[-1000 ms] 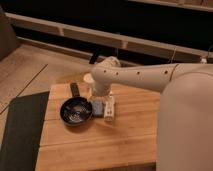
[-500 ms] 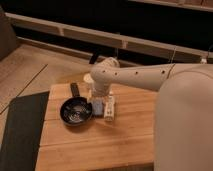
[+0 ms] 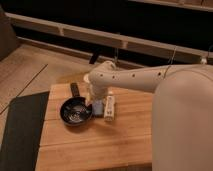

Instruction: Wipe the white sponge on the table

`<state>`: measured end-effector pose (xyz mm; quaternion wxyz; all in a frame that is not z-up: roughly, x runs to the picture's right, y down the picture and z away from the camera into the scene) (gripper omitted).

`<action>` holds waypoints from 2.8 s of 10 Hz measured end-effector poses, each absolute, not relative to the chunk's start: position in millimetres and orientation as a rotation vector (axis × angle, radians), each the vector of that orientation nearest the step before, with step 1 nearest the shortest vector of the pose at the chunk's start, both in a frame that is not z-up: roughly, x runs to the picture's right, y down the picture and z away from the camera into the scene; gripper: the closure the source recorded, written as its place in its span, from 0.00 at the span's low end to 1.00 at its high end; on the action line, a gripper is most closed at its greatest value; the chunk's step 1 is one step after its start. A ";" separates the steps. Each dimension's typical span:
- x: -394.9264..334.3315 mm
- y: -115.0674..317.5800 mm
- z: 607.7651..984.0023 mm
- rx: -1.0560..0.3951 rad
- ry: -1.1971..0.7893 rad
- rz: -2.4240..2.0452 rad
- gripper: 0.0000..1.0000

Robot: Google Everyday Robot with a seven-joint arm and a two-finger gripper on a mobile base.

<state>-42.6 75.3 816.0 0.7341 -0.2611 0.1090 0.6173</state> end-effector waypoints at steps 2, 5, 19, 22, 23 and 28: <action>-31.4 78.4 826.5 -0.587 0.218 1.401 0.35; -44.9 96.7 849.0 -0.726 0.107 1.491 0.35; -2.0 108.1 880.5 -0.771 0.119 1.478 0.35; 8.4 111.5 884.9 -0.737 0.208 1.429 0.35; 9.4 110.0 885.4 -0.731 0.225 1.421 0.35; -4.3 116.6 896.9 -0.765 0.270 1.390 0.35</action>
